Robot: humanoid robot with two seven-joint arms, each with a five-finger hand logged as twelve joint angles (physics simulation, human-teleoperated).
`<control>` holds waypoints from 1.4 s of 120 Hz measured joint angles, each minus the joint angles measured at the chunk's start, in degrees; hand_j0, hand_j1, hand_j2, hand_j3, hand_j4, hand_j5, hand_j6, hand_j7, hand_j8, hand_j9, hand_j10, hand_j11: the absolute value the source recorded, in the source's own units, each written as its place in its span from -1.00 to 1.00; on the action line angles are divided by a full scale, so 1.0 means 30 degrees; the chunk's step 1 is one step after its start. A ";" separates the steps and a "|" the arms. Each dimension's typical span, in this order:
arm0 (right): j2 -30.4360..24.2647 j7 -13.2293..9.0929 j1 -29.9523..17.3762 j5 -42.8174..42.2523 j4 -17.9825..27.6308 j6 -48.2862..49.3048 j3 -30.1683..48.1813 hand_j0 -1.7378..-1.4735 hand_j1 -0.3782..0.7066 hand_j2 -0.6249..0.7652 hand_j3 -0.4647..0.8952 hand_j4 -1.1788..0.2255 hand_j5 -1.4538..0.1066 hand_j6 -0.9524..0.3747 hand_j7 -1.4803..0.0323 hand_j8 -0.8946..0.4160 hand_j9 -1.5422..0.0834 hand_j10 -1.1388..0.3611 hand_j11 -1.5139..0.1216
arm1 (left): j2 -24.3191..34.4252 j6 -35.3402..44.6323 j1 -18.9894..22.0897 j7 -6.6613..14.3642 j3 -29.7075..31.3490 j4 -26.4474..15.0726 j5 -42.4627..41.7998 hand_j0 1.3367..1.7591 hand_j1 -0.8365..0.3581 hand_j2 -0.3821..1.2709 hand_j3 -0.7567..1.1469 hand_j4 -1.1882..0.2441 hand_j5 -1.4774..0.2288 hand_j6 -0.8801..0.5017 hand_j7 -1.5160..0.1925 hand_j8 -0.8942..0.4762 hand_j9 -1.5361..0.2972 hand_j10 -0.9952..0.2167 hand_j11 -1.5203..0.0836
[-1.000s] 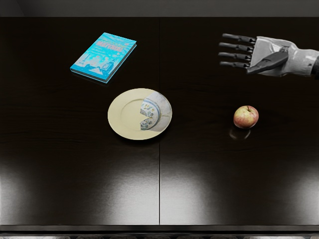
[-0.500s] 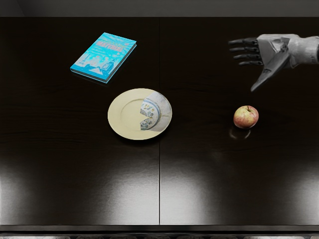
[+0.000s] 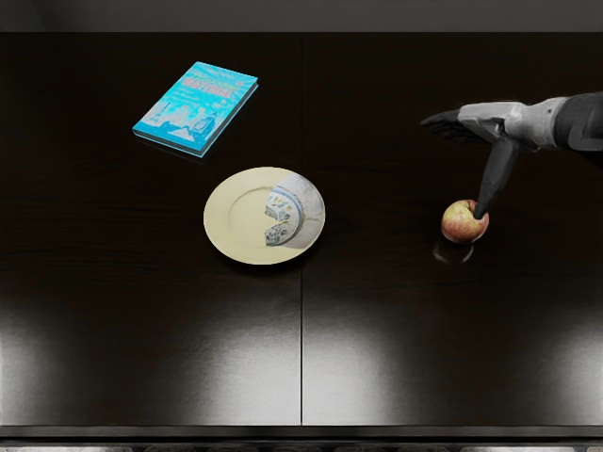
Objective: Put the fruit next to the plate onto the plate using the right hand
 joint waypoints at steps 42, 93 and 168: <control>0.0125 -0.1332 -0.0311 -0.2178 0.2218 -0.4797 -0.2389 -0.40 -0.72 -0.13 -0.32 0.53 0.69 0.27 0.78 0.20 0.73 0.38 0.69 | 0.0000 0.0000 -0.0013 0.0001 0.0000 0.0000 0.0000 0.52 0.52 -0.48 -0.21 0.33 0.38 -0.06 0.42 -0.04 0.34 0.26 0.52; 0.0390 -0.1379 -0.0310 -0.4210 0.3772 -0.8371 -0.5508 -0.40 -0.58 -0.15 -0.32 0.43 0.58 0.17 0.67 0.10 0.63 0.29 0.58 | 0.0000 0.0000 -0.0009 0.0000 -0.0001 0.0000 0.0000 0.52 0.52 -0.48 -0.21 0.33 0.38 -0.06 0.42 -0.04 0.34 0.26 0.52; 0.0529 -0.1380 -0.0323 -0.4855 0.3862 -1.0072 -0.7439 -0.40 -0.31 -0.18 -0.32 0.25 0.38 -0.02 0.46 -0.10 0.44 0.13 0.39 | 0.0000 0.0000 0.0008 0.0002 -0.0001 0.0000 0.0000 0.52 0.52 -0.48 -0.21 0.33 0.38 -0.06 0.42 -0.04 0.34 0.26 0.52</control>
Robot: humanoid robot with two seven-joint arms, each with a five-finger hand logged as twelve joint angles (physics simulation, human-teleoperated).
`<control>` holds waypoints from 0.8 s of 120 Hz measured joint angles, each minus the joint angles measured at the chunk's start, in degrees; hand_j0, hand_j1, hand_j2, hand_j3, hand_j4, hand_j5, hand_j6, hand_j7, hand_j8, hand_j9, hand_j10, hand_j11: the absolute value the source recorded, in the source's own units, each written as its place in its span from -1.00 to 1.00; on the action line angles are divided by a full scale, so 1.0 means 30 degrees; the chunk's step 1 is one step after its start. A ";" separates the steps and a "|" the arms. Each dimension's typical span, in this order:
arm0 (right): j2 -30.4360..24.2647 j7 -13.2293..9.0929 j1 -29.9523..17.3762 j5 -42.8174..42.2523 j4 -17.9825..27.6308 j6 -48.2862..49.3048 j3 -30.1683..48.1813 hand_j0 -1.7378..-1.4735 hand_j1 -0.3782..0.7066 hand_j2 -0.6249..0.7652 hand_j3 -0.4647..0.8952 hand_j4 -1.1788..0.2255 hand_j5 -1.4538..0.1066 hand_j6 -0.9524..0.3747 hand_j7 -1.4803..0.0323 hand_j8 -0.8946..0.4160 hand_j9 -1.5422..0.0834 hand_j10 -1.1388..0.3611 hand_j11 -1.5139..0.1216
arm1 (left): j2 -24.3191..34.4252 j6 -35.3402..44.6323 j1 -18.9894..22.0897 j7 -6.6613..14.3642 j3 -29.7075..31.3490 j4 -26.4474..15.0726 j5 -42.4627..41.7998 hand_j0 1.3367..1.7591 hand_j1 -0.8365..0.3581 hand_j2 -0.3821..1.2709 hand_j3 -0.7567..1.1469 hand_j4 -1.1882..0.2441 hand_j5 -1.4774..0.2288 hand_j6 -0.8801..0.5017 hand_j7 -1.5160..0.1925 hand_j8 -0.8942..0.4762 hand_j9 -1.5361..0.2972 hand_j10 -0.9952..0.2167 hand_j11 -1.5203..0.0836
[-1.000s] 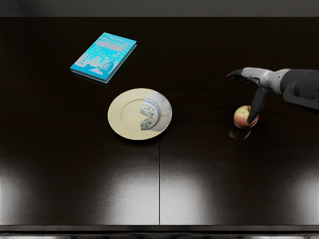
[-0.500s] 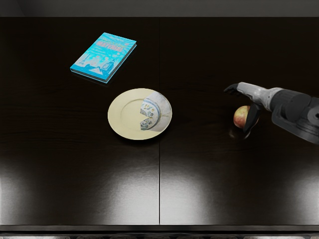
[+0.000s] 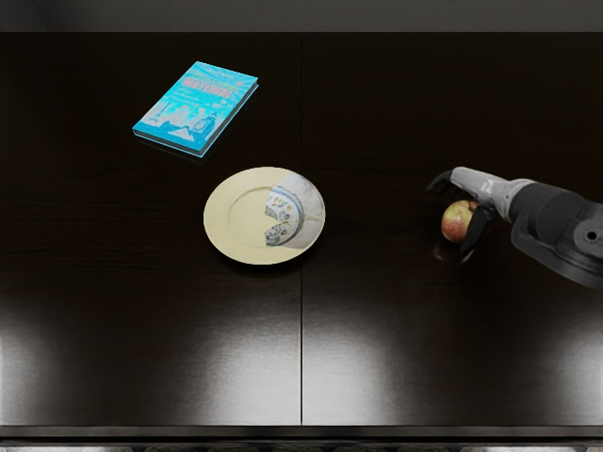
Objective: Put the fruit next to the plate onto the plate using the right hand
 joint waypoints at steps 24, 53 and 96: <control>-0.0045 0.0000 0.0002 -0.0020 -0.0066 -0.0118 -0.0081 -0.40 -0.24 -0.18 -0.32 0.19 0.33 -0.07 0.40 -0.16 0.39 0.10 0.34 | 0.0000 0.0000 -0.0021 0.0002 0.0000 0.0001 0.0000 0.52 0.52 -0.48 -0.21 0.33 0.38 -0.06 0.42 -0.04 0.34 0.26 0.52; -0.0208 0.0000 -0.0005 -0.0064 -0.0191 -0.0134 -0.0204 -0.40 -0.19 -0.19 -0.32 0.15 0.30 -0.11 0.36 -0.22 0.35 -0.02 0.30 | 0.0000 0.0000 0.0001 -0.0005 -0.0001 0.0002 0.0000 0.52 0.52 -0.48 -0.21 0.33 0.38 -0.06 0.42 -0.04 0.34 0.26 0.52; -0.0080 0.0000 -0.0044 -0.0264 -0.0747 -0.0151 -0.0613 -0.40 -0.18 -0.18 -0.32 0.12 0.30 -0.13 0.35 -0.19 0.33 -0.09 0.28 | 0.0000 0.0000 -0.0020 0.0002 -0.0002 0.0001 0.0001 0.52 0.52 -0.48 -0.21 0.33 0.38 -0.06 0.42 -0.04 0.34 0.26 0.52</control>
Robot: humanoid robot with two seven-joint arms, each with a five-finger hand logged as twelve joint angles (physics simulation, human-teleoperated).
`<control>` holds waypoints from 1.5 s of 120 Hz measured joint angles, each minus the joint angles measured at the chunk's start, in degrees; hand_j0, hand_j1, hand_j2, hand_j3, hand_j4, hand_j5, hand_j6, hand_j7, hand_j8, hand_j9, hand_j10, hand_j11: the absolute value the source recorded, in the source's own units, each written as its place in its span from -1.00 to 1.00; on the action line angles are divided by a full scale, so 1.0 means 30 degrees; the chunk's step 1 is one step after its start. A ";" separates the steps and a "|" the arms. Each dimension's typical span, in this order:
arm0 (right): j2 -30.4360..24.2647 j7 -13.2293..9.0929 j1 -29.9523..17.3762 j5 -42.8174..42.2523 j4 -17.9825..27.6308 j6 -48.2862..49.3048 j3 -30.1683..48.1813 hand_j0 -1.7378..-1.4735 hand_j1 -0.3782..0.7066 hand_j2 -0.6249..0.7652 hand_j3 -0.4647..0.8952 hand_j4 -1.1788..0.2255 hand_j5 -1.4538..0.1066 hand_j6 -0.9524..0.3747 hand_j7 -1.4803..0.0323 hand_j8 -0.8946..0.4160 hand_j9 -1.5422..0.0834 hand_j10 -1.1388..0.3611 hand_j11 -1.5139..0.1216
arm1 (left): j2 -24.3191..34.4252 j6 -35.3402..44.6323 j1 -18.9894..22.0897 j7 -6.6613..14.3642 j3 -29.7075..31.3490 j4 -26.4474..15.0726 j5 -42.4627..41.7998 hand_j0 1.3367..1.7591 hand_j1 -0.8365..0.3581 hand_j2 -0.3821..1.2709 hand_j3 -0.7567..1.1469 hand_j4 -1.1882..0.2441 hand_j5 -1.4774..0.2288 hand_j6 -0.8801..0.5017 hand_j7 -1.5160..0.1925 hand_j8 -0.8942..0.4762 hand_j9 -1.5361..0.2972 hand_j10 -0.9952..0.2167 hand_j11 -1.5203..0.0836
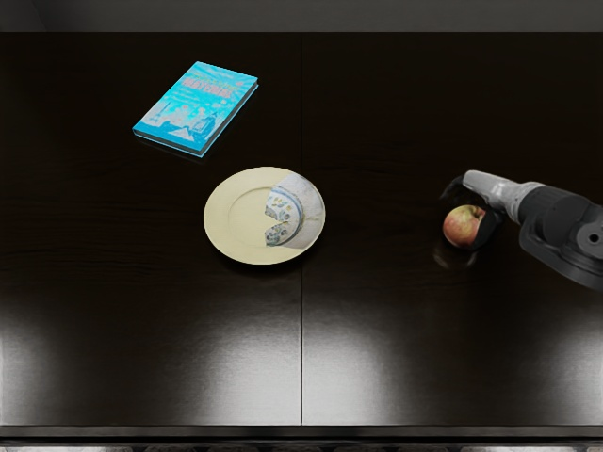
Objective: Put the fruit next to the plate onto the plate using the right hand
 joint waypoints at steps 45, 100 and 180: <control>0.0769 0.0000 -0.0268 -0.0755 -0.0905 -0.0072 -0.0217 -0.40 -0.16 -0.20 -0.32 0.16 0.27 -0.11 0.34 -0.19 0.33 0.02 0.28 | 0.0000 0.0000 0.0011 0.0001 0.0001 -0.0001 -0.0001 0.52 0.52 -0.48 -0.21 0.33 0.38 -0.06 0.42 -0.04 0.34 0.26 0.52; 0.1024 -0.0004 -0.0304 -0.0807 -0.1126 0.0052 -0.0274 -0.37 0.04 -0.02 -0.32 -0.04 0.06 -0.13 0.11 -0.14 0.11 -0.13 0.07 | 0.0000 0.0000 0.0005 -0.0002 -0.0001 -0.0001 0.0000 0.52 0.52 -0.48 -0.21 0.33 0.38 -0.06 0.42 -0.04 0.34 0.26 0.52; 0.0557 -0.0005 -0.0101 0.0247 -0.1112 0.0659 -0.0045 -0.34 0.03 0.27 -0.32 -0.20 -0.32 -0.17 -0.22 -0.08 -0.22 -0.17 -0.26 | 0.0000 0.0000 -0.0001 -0.0003 0.0001 -0.0001 -0.0001 0.52 0.52 -0.48 -0.21 0.33 0.38 -0.06 0.42 -0.04 0.34 0.26 0.52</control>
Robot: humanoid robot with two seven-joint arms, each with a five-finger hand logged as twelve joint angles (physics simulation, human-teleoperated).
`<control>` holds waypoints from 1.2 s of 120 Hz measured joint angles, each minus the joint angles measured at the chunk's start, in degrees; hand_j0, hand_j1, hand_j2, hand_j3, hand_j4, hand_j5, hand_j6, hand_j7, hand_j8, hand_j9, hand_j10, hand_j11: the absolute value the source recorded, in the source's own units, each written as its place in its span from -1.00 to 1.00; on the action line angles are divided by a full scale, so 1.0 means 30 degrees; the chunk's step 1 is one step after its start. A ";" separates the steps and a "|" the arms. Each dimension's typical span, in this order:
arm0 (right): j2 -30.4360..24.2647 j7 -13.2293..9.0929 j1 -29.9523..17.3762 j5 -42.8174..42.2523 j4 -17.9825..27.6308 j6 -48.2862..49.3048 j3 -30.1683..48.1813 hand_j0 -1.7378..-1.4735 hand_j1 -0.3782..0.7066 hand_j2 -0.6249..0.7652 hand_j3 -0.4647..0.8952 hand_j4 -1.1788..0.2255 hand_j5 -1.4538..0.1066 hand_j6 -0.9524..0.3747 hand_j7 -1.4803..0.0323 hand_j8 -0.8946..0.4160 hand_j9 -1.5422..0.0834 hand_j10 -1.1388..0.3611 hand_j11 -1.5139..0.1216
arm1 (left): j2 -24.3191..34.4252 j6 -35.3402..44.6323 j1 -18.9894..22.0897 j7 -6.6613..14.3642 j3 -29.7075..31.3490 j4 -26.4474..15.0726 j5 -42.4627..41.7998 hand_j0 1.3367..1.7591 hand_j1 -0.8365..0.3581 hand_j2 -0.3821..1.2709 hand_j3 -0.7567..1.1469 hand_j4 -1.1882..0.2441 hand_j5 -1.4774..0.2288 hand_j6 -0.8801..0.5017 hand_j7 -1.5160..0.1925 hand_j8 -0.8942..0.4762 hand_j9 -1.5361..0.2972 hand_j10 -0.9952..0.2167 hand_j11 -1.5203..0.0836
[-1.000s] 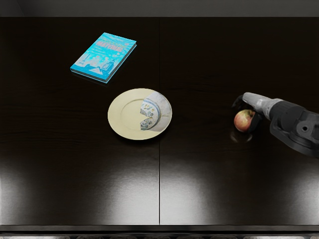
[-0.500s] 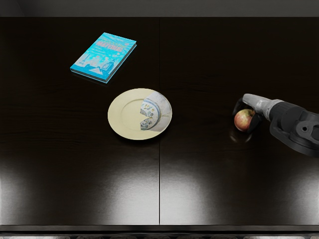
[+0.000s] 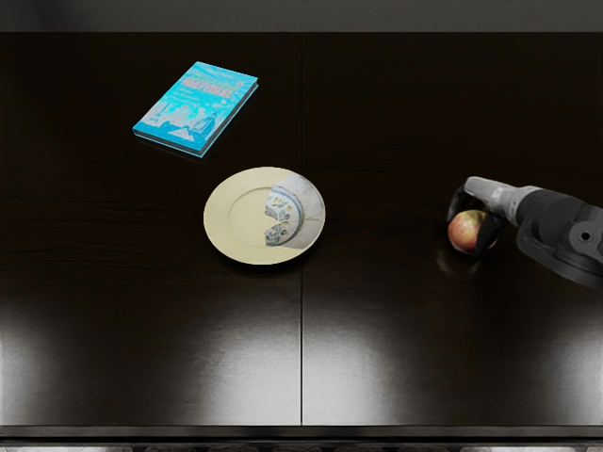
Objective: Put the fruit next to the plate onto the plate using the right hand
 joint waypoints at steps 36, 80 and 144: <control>-0.0104 0.0009 0.0141 0.1750 0.0037 0.2791 0.3227 -0.38 0.08 0.39 -0.31 -0.20 -0.42 -0.12 -0.24 -0.05 -0.30 -0.15 -0.34 | 0.0000 0.0000 0.0004 0.0000 0.0001 0.0002 0.0000 0.52 0.52 -0.48 -0.21 0.33 0.38 -0.06 0.42 -0.04 0.34 0.26 0.52; 0.1756 0.0015 0.0175 0.2687 -0.0036 0.4010 0.6022 -0.40 0.15 0.51 -0.31 -0.21 -0.45 -0.09 -0.24 -0.04 -0.33 -0.15 -0.38 | 0.0000 0.0000 0.0001 0.0000 0.0002 0.0000 -0.0001 0.52 0.52 -0.48 -0.21 0.33 0.38 -0.06 0.42 -0.04 0.34 0.26 0.52; 0.6671 0.0012 0.0625 0.2650 -0.2832 0.3937 0.7031 -0.40 0.13 0.49 -0.31 -0.21 -0.44 -0.09 -0.24 -0.05 -0.33 -0.15 -0.39 | 0.0000 0.0000 0.0006 0.0004 0.0003 0.0000 -0.0001 0.52 0.52 -0.48 -0.20 0.33 0.38 -0.06 0.42 -0.04 0.34 0.26 0.52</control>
